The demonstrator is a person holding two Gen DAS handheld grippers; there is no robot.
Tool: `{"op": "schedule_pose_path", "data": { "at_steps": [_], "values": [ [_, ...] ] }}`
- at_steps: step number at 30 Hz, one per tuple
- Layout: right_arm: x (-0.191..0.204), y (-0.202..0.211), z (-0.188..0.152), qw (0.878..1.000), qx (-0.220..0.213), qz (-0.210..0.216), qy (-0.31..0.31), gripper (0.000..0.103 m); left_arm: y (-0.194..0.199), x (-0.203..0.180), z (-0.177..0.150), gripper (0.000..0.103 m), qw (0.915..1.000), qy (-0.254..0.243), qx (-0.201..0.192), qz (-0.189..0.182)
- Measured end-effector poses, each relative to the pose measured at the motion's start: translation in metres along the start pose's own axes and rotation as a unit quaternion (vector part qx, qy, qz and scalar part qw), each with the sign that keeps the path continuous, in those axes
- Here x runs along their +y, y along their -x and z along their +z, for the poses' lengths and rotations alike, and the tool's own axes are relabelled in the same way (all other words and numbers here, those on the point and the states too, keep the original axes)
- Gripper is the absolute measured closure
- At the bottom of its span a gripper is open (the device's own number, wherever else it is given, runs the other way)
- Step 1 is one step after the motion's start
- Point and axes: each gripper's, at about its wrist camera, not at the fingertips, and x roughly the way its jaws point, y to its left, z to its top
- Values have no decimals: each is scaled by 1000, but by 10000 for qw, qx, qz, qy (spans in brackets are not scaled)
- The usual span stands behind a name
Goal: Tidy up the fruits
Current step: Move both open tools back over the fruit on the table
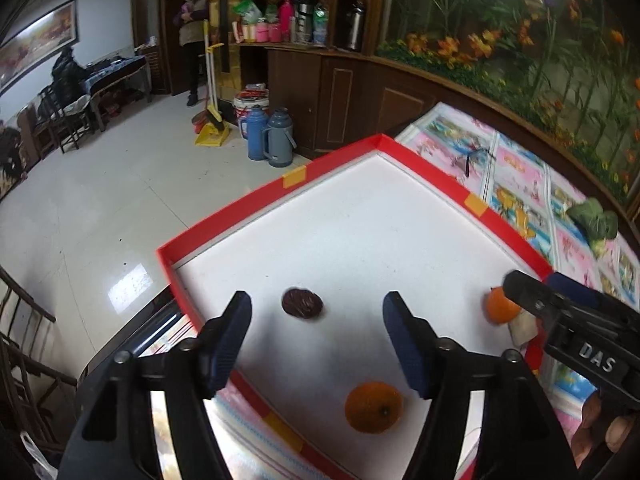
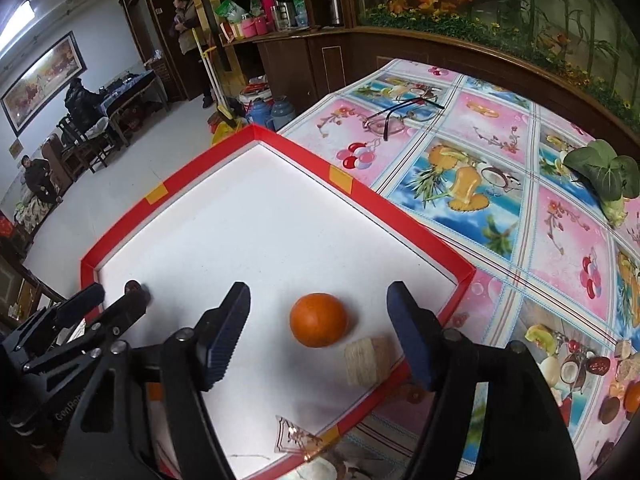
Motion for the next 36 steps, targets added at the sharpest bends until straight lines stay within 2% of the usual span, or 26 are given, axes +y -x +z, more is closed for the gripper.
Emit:
{"op": "schedule_pose_path", "data": {
  "at_steps": [3, 6, 10, 15, 21, 23, 28, 31, 36],
  "values": [
    [-10, 25, -8, 9996, -220, 55, -162, 25, 13, 2, -3, 27, 9998, 108, -116, -89],
    [-22, 54, -19, 9987, -447, 57, -236, 18, 32, 3, -10, 25, 9986, 275, -294, -346],
    [-46, 99, -44, 9963, -759, 8, -412, 0, 53, -6, -21, 19, 9966, 209, -512, -613],
    [-86, 153, -95, 9919, -976, -318, -752, 0, 72, -38, -41, 16, 9920, -198, -577, -1103],
    [-136, 209, -161, 9806, -1188, -764, -1359, 0, 79, -91, -80, 15, 9783, -1129, -280, -1713],
    [-151, 228, -184, 9742, -1254, -992, -1594, 0, 78, -100, -92, 15, 9739, -1288, -129, -1862],
    [-186, 262, -236, 9575, -1199, -1587, -2087, 0, 75, -124, -120, 15, 9660, -1678, 138, -1962],
    [-204, 270, -260, 9506, -1080, -1827, -2264, 0, 75, -135, -125, 15, 9625, -1813, 210, -2009],
    [-217, 263, -274, 9492, -957, -1793, -2401, 0, 79, -144, -136, 15, 9589, -1963, 173, -2044]
  ]
}}
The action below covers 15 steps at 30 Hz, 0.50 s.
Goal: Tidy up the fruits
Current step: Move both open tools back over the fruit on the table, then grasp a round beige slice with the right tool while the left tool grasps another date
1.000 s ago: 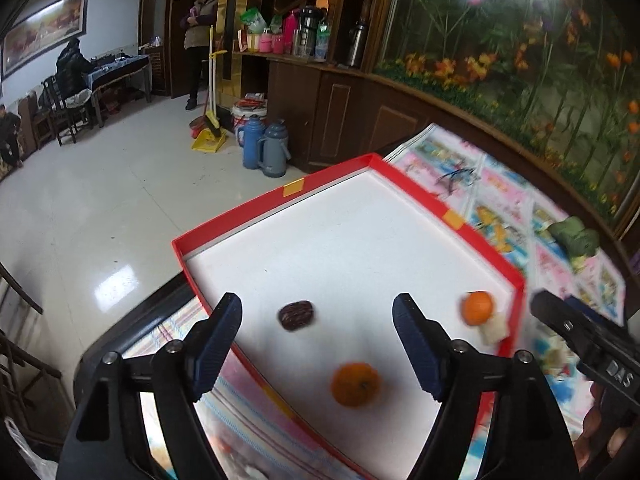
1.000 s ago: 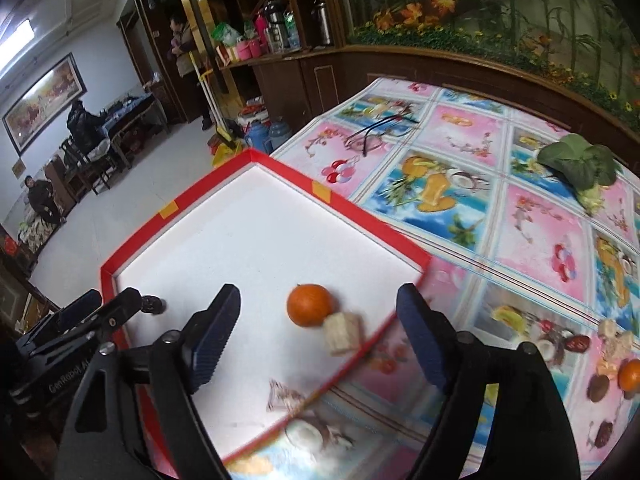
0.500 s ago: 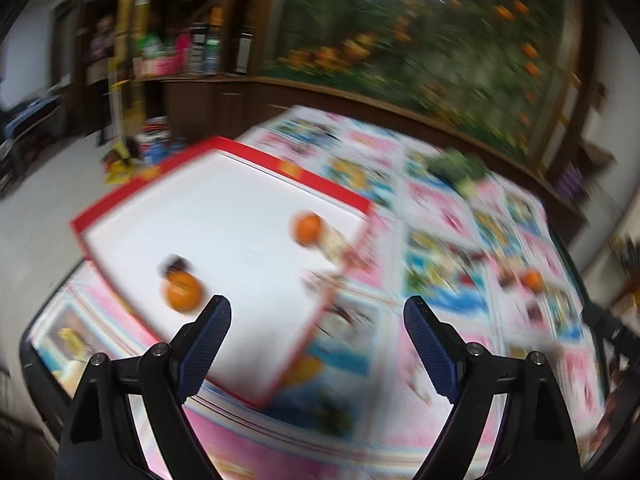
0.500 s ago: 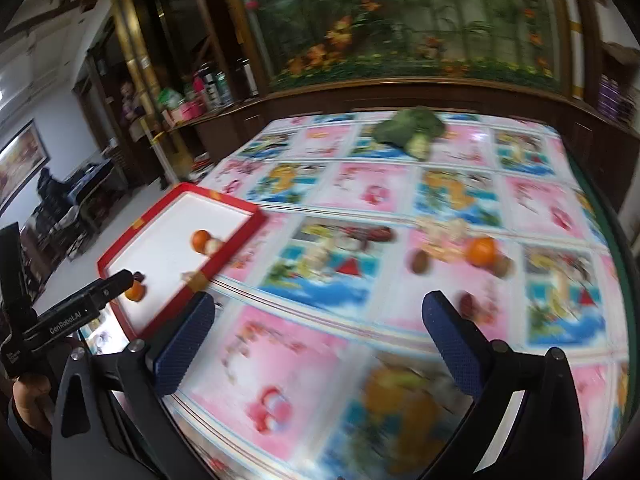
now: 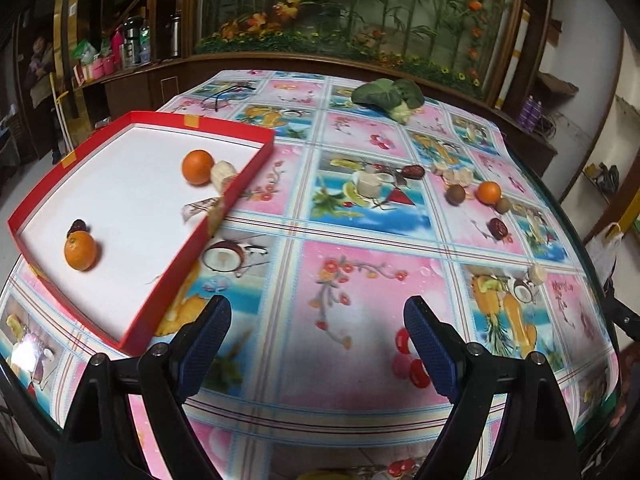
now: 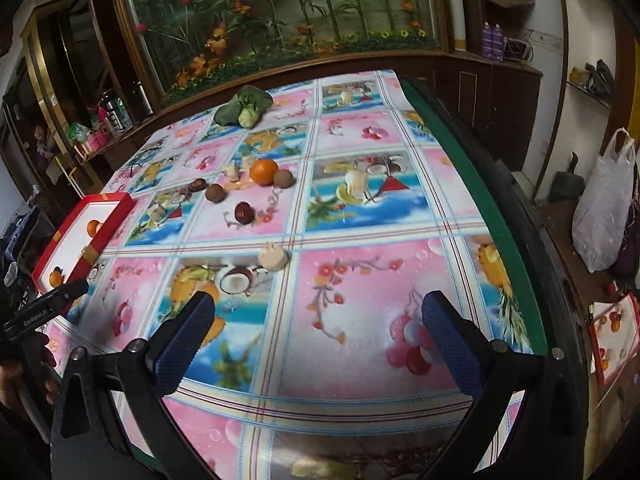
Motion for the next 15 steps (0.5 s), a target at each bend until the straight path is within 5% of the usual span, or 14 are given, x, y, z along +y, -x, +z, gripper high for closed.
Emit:
{"op": "schedule_pose_path", "data": {
  "at_steps": [9, 15],
  "values": [
    [34, -46, 13, 9982, 260, 181, 506, 0, -5, -7, 0, 15, 9999, -157, 52, 46],
    [46, -83, 17, 9958, 614, 5, 676, 30, -11, -17, 4, 15, 9992, -375, 125, 61]
  ]
}}
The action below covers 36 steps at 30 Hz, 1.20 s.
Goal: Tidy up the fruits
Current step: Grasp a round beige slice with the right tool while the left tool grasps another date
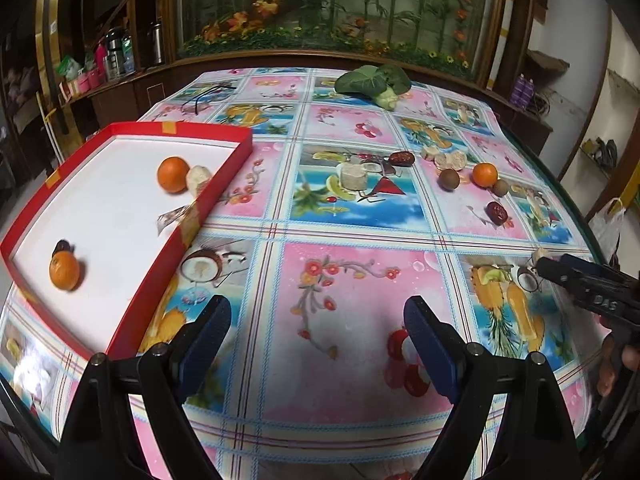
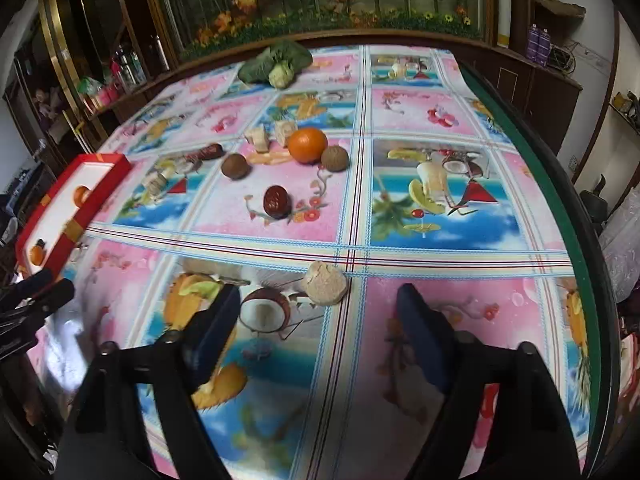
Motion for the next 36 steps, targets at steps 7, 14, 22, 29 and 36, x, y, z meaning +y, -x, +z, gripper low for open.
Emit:
{"op": "schedule_pose_path", "data": {
  "at_steps": [7, 14, 22, 29, 36],
  "values": [
    [2, -8, 3, 9994, -15, -255, 215, 77, -11, -30, 15, 15, 9997, -228, -3, -113],
    [-7, -2, 1, 9998, -103, -28, 148, 77, -28, -77, 37, 15, 9982, -522, -80, -286],
    [-45, 14, 7, 9956, -667, 57, -662, 77, -63, -140, 54, 16, 9958, -782, 63, -467],
    [-56, 23, 8, 9916, -945, 67, -883, 77, -89, -171, 63, 45, 9961, -810, 206, -285],
    [-54, 24, 8, 9914, -994, 125, -841, 77, -85, -164, 56, 82, 9953, -892, 302, -221]
  ]
}}
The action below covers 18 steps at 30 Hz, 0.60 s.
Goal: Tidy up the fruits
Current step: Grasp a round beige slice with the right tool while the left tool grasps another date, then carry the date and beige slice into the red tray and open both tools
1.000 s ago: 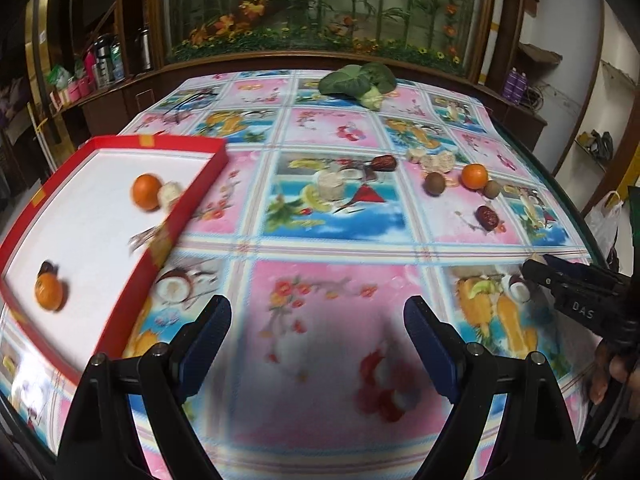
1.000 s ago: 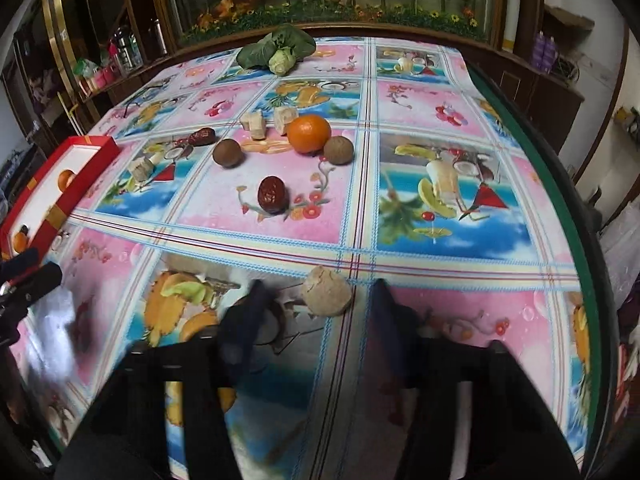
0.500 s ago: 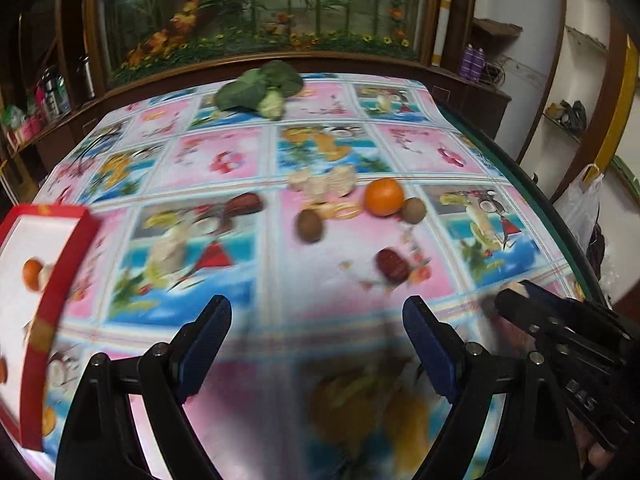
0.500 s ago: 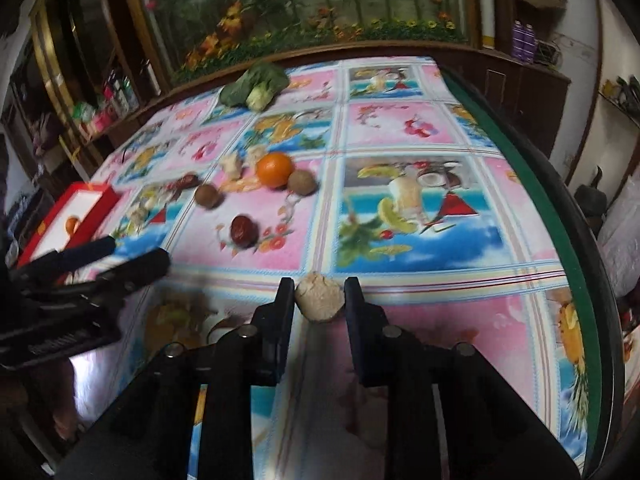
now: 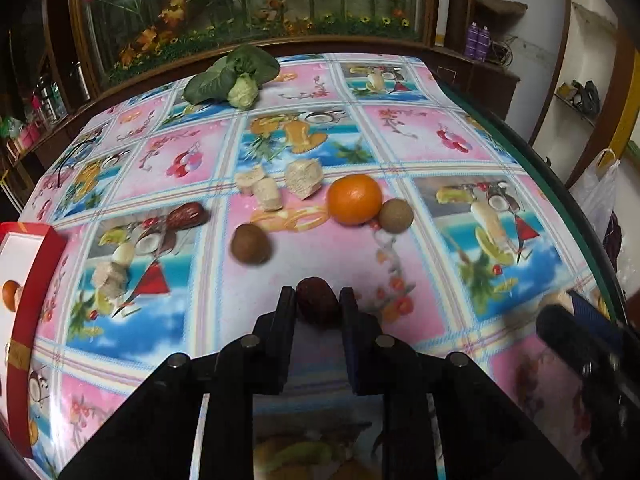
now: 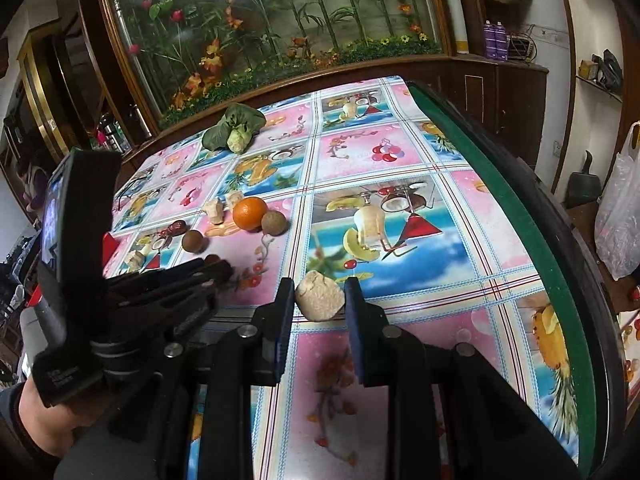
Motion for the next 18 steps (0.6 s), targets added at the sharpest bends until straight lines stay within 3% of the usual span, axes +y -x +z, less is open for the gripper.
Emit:
{"op": "schedule_pose_path", "data": {
  "at_steps": [11, 18],
  "values": [
    [17, -11, -6, 9985, 252, -252, 418, 77, 47, 49, -32, 82, 9987, 412, -161, 258],
    [46, 3, -10, 9972, 260, -246, 657, 76, 67, 74, -39, 82, 9970, 615, -305, 355]
  ]
}}
